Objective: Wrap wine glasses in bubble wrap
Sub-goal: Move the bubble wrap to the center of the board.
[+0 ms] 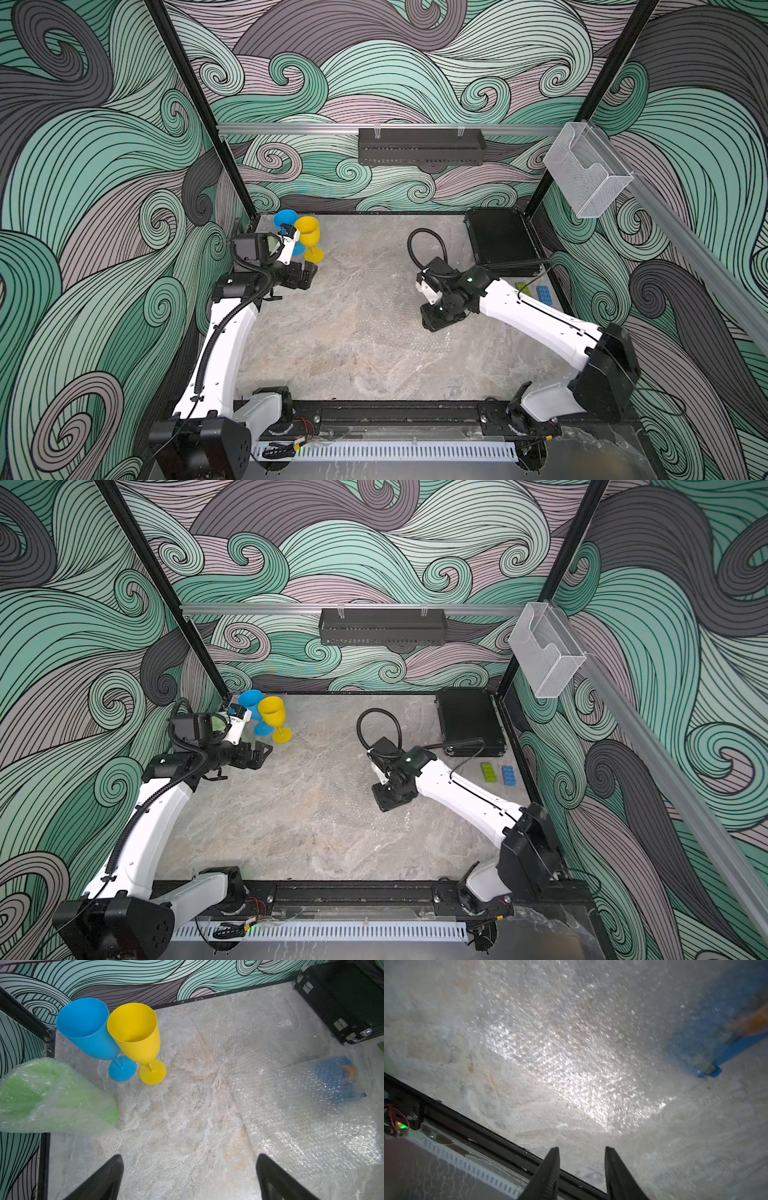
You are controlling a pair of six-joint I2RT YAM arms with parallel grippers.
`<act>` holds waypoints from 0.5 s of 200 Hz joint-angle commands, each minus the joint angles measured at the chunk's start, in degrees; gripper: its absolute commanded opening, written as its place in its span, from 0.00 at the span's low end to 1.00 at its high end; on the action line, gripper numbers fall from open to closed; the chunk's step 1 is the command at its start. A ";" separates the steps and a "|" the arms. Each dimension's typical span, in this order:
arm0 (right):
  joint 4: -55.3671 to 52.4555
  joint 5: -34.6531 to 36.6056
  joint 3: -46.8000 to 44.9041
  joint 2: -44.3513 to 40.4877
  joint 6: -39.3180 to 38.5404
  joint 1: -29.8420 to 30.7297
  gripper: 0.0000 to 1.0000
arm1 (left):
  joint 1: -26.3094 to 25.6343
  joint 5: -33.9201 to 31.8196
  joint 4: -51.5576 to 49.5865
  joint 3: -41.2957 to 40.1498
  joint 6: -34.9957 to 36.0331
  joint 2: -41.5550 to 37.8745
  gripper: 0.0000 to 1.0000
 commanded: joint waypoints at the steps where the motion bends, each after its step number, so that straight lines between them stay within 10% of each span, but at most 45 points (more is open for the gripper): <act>1: 11.23 -8.91 1.34 8.48 2.60 1.32 0.32 | -0.24 -3.56 -2.58 5.23 1.82 2.99 0.94; 53: 19.30 -17.97 10.29 25.63 2.91 5.32 0.17 | -0.26 -1.14 -6.13 16.57 1.37 11.92 0.70; 100: 18.83 -20.76 12.47 31.69 1.53 7.99 0.17 | -0.37 -2.18 -9.20 24.92 3.77 20.52 0.73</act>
